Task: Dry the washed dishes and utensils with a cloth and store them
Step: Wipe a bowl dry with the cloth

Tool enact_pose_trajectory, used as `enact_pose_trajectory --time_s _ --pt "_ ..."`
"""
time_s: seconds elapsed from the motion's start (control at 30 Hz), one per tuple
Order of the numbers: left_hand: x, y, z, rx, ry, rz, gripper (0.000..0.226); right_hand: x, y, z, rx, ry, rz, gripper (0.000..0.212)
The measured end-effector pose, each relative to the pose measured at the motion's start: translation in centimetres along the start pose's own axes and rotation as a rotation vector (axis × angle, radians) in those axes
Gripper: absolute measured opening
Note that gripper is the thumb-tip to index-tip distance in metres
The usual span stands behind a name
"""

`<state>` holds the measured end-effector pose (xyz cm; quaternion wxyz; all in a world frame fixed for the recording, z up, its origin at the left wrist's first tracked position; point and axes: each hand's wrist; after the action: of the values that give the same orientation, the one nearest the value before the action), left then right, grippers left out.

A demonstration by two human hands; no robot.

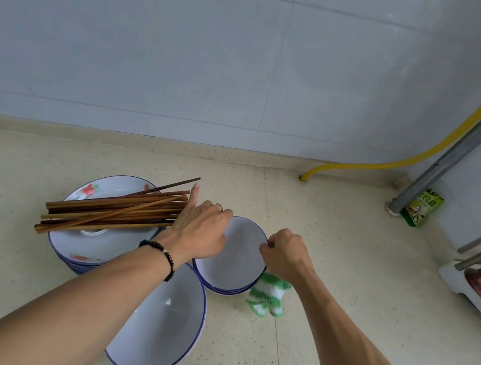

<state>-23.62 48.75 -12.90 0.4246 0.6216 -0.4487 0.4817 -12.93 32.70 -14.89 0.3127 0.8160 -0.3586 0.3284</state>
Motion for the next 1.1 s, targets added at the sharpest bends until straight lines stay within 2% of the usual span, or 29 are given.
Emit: enact_pose_trajectory --time_s 0.13,0.23,0.37,0.43,0.5,0.53,0.57,0.7,0.8,0.9,0.97,1.03,1.1 --pt "0.6 0.1 0.0 -0.002 0.023 0.0 0.041 1.7 0.8 0.1 -0.044 -0.093 -0.012 0.035" --pt "1.4 0.3 0.5 0.005 0.162 0.049 0.054 3.4 2.0 0.4 -0.077 -0.188 -0.004 0.037" --pt "4.2 0.0 1.5 0.13 0.644 0.008 0.059 6.4 4.1 1.5 -0.078 -0.323 0.06 0.042" --pt "5.9 0.1 2.5 0.185 0.894 -0.032 0.044 8.2 5.5 2.2 -0.07 -0.394 0.09 0.049" --pt "7.3 0.3 4.0 0.175 1.125 -0.084 0.023 9.8 7.0 2.8 -0.069 -0.434 0.11 0.053" --pt "7.9 0.6 4.9 0.161 1.242 -0.132 0.02 10.6 7.8 3.1 -0.077 -0.441 0.129 0.054" --pt "8.6 0.9 6.1 0.145 1.35 -0.191 0.023 11.5 8.8 3.7 -0.091 -0.453 0.152 0.052" --pt "9.6 1.6 10.9 0.126 1.642 -0.428 0.061 14.6 12.9 6.8 -0.13 -0.552 0.222 0.032" --pt "10.5 2.0 15.8 0.068 1.708 -0.5 0.061 16.7 16.7 10.3 -0.162 -0.606 0.265 0.035" --pt "12.0 2.9 21.4 0.096 1.673 -0.437 0.058 17.7 20.4 14.4 -0.215 -0.704 0.294 0.057" --pt "13.0 3.8 25.9 0.107 1.607 -0.404 0.051 18.3 23.3 18.0 -0.237 -0.777 0.314 0.065" --pt "13.4 4.7 29.7 0.109 1.565 -0.403 0.035 18.9 26.1 20.7 -0.277 -0.848 0.336 0.059" --pt "13.7 5.7 33.7 0.13 1.501 -0.413 0.028 19.7 29.3 24.1 -0.316 -0.897 0.408 0.047"
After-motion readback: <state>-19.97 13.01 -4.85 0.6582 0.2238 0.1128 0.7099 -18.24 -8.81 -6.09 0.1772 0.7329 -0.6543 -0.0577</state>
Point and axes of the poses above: each hand's wrist, its own y-axis away from the middle knuckle, its own x-axis out of the back of the hand, z = x × y, and after that the axes turned 9 degrees about -y, right-handed
